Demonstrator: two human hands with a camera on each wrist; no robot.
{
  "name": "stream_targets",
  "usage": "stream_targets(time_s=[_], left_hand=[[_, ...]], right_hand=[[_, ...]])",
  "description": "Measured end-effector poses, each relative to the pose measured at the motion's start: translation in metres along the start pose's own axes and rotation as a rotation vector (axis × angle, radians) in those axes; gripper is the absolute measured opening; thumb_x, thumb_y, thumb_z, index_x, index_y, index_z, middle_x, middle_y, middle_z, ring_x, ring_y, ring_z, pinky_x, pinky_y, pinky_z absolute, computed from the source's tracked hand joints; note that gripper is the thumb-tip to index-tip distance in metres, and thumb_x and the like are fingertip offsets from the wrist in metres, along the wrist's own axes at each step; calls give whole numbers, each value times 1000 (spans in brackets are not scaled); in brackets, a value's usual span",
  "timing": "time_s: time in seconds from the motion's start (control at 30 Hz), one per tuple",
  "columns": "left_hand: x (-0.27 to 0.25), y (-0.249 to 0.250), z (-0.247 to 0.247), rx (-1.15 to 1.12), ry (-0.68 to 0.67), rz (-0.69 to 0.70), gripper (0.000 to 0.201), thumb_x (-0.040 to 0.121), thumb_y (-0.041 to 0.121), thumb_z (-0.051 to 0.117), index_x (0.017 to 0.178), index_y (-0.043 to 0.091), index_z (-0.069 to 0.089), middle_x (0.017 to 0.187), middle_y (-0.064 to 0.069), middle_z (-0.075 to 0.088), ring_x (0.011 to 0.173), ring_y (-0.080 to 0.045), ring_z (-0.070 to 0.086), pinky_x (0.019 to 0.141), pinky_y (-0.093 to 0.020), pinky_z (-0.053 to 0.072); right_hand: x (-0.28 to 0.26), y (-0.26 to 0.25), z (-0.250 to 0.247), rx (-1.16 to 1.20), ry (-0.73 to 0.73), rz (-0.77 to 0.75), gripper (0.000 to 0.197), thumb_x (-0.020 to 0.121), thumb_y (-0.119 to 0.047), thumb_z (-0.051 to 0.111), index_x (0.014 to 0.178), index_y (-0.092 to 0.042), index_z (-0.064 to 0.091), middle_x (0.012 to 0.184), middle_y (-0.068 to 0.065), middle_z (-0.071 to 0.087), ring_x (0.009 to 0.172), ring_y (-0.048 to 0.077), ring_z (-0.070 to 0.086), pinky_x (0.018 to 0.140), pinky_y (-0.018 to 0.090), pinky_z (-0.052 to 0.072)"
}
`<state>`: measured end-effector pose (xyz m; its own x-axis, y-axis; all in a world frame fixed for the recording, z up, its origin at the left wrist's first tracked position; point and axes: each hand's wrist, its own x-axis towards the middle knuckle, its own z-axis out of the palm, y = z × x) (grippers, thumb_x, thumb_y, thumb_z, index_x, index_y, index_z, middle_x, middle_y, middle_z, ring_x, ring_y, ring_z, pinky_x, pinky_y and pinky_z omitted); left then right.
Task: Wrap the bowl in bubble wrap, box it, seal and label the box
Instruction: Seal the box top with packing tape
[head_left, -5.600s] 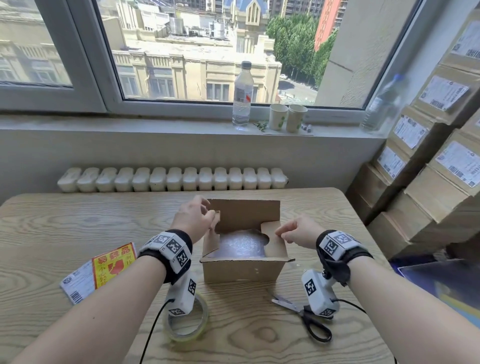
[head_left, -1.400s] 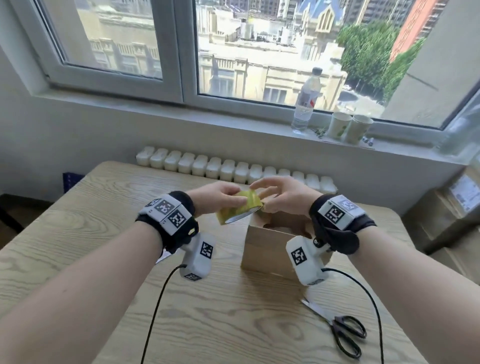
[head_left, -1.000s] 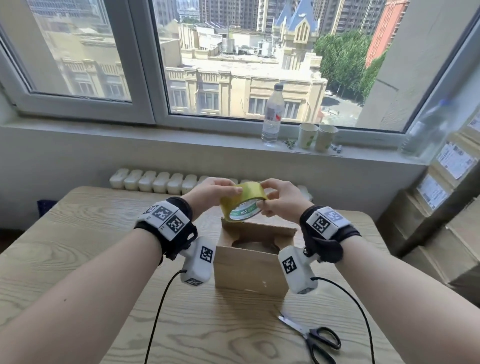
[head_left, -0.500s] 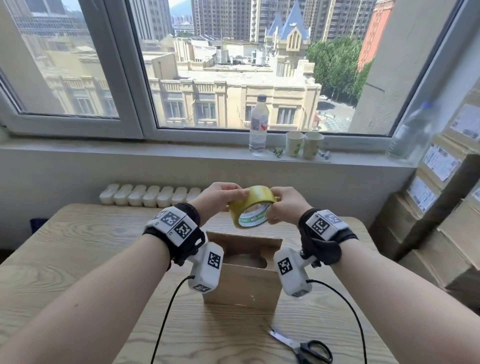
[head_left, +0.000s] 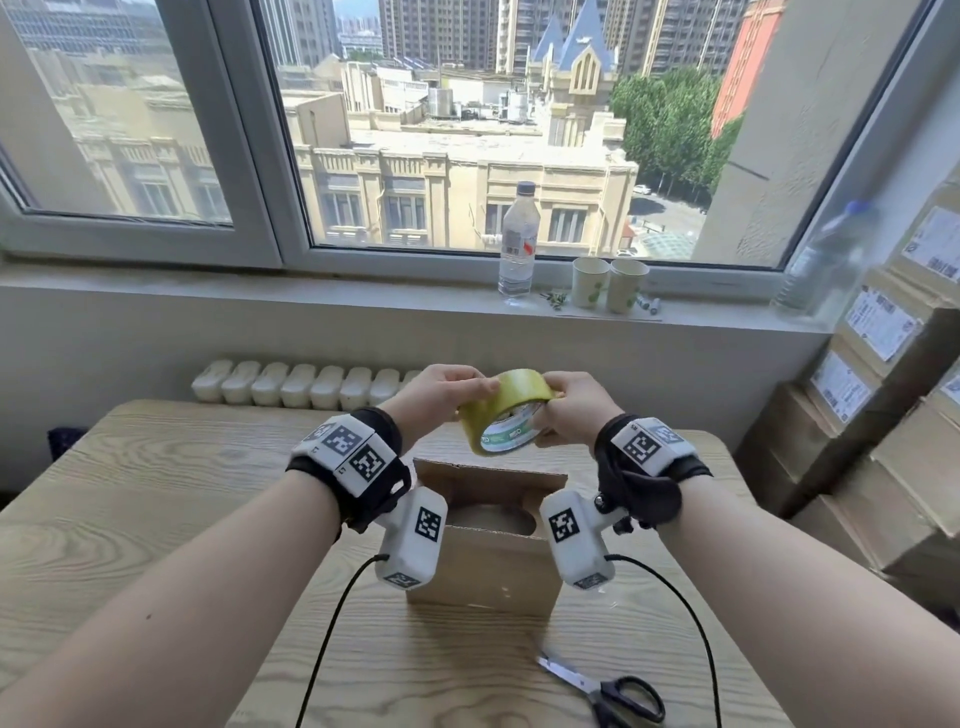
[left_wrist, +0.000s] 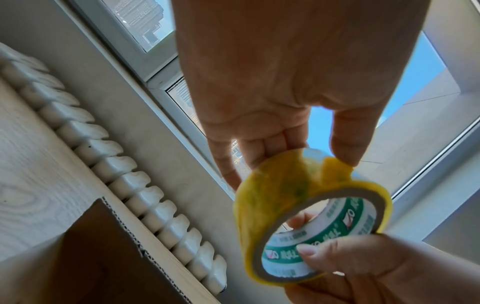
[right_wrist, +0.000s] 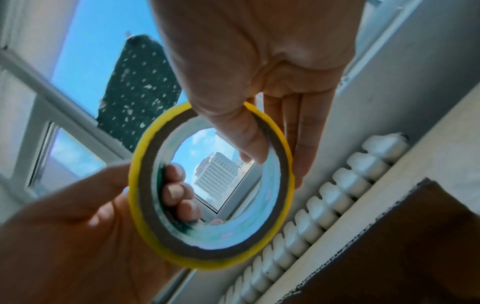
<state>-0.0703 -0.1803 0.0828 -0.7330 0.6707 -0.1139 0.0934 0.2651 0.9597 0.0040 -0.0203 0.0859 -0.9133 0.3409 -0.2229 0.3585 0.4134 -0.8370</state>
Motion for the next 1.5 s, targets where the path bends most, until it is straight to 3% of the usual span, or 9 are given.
stream_targets(time_s=[0.2,0.3,0.4,0.6,0.8,1.03,1.23,1.37,1.5], left_hand=[[1,-1,-5,-74,-5,11,19,91,25,60,75,16,63,73,1,58,74,-14,54,87,-32,43],[4,0,-2,34,-4,22,18,83,33,66,76,17,65,72,0,60,69,-13,54,73,-25,43],[6,0,4,89,26,28,18,89,26,62,74,16,64,68,1,59,59,-9,53,59,-19,41],[5,-3,3,6,-3,15,20,87,33,64,73,18,66,68,2,60,63,-12,53,66,-24,41],[4,-4,0,-68,-15,-6,20,93,26,57,78,15,65,80,-1,62,77,-14,57,96,-37,46],[8,3,7,68,34,7,15,87,24,64,82,11,67,73,-1,60,68,-10,52,65,-16,42],[8,2,4,-62,-11,-74,7,74,16,64,78,14,69,81,-4,62,81,-17,55,85,-30,41],[8,5,6,-88,22,-82,11,82,1,57,86,0,68,82,-12,57,74,-19,51,72,-24,44],[5,11,8,-86,73,-89,36,60,19,58,90,1,63,82,-14,41,70,-20,37,63,-24,34]], right_hand=[[2,4,2,170,-94,57,27,81,13,51,86,-12,60,105,21,65,86,28,65,75,38,58],[1,-6,3,-250,-7,-61,37,76,-5,68,107,-22,60,108,4,64,98,21,61,86,34,53],[-8,-18,8,-537,79,-153,39,79,-12,63,114,-28,60,106,-2,64,98,19,57,76,24,40],[-4,-12,7,-371,81,-92,33,77,-4,58,102,-24,66,103,1,67,92,19,58,77,26,45],[7,2,1,7,26,-41,28,68,9,60,73,-18,62,89,17,67,96,35,67,84,51,56],[11,-3,2,-340,49,-120,36,68,-10,74,94,-32,62,101,-1,67,100,21,60,92,34,49],[8,-5,-3,-388,79,-133,40,69,-7,73,101,-29,67,100,-1,67,98,19,60,87,27,49],[7,-4,-2,-387,73,-126,42,69,-8,75,104,-29,67,103,-1,66,101,19,59,91,29,49],[10,-3,-2,-367,72,-118,41,68,-9,75,101,-32,67,103,-2,67,101,19,59,93,31,49]])
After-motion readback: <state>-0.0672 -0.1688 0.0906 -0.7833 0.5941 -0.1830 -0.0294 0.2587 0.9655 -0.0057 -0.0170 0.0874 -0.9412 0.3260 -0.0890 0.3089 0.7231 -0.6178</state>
